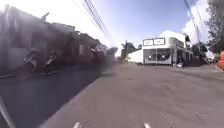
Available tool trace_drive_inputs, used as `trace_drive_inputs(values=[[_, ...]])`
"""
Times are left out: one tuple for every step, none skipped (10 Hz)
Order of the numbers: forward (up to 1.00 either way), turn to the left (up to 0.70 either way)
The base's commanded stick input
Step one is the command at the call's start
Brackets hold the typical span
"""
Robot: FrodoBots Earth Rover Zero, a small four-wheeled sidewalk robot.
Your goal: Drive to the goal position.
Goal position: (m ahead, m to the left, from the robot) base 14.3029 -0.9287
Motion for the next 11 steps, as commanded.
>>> trace_drive_inputs(values=[[0.70,-0.28],[0.70,-0.18],[0.70,-0.06],[0.70,0.00],[0.70,0.00],[0.70,0.00],[0.70,0.00],[0.70,0.00],[0.70,0.00],[0.70,0.00],[0.70,0.00]])
